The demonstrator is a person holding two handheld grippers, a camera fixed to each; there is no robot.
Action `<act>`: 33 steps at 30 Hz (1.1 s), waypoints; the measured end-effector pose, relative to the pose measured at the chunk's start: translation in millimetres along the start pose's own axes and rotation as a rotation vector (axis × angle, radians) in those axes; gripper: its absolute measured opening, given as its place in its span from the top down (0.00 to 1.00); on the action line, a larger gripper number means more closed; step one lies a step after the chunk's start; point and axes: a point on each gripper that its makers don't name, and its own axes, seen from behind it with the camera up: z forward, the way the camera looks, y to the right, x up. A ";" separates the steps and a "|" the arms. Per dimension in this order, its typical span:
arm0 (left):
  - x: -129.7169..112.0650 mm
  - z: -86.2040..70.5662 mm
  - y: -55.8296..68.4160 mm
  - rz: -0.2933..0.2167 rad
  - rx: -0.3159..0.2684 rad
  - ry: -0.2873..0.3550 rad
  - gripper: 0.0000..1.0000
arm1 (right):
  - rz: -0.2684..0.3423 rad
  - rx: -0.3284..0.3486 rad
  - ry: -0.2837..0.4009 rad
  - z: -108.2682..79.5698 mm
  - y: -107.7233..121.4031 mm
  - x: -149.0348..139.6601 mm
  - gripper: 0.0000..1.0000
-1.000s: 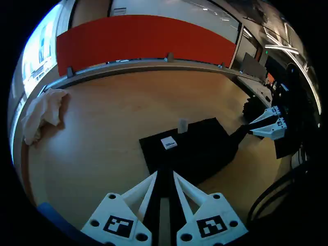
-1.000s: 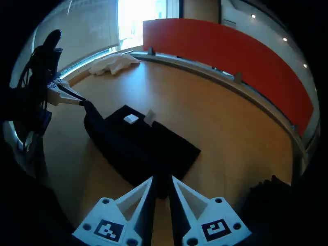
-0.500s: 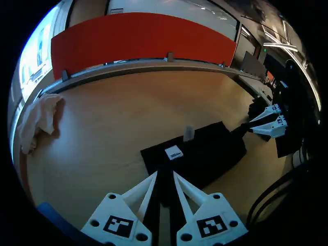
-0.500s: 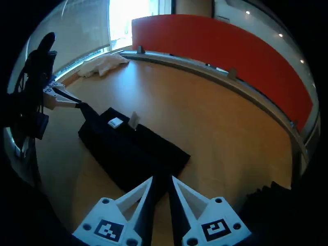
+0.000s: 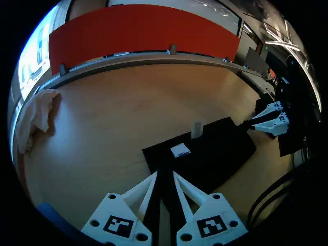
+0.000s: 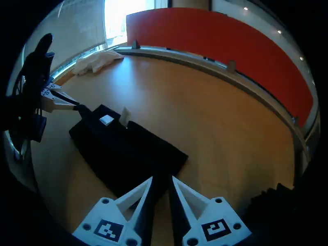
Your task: Fold towel
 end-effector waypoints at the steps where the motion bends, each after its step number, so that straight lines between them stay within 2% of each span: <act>1: -0.7 3.1 -1.4 -0.002 0.003 -0.001 0.89 | 0.003 0.003 0.002 2.2 -0.5 0.4 0.81; 9: -0.7 22.4 -7.4 -0.036 0.009 0.008 0.89 | 0.031 -0.023 0.007 16.0 5.7 0.9 0.76; 15: -0.8 28.8 -11.1 -0.043 0.017 0.012 0.87 | 0.050 -0.042 0.004 21.6 9.1 -1.0 0.73; 19: -2.7 32.5 -12.9 -0.038 0.026 0.010 0.81 | 0.051 -0.065 -0.001 25.9 13.4 -3.2 0.69; 21: -3.6 34.1 -14.0 -0.035 0.033 0.006 0.76 | 0.048 -0.081 -0.002 27.8 16.4 -3.7 0.62; 23: -3.5 34.6 -15.4 -0.033 0.039 0.006 0.75 | 0.047 -0.094 -0.001 28.7 19.3 -3.2 0.51; 26: -2.9 34.6 -18.3 -0.031 0.050 0.008 0.69 | 0.043 -0.116 0.006 29.1 24.3 -1.7 0.33; 29: -2.2 35.0 -22.3 -0.031 0.062 0.010 0.62 | 0.043 -0.134 0.011 29.4 28.7 -0.5 0.28; 33: 0.1 35.8 -28.2 -0.037 0.080 0.014 0.55 | 0.051 -0.155 0.019 28.8 34.0 1.5 0.12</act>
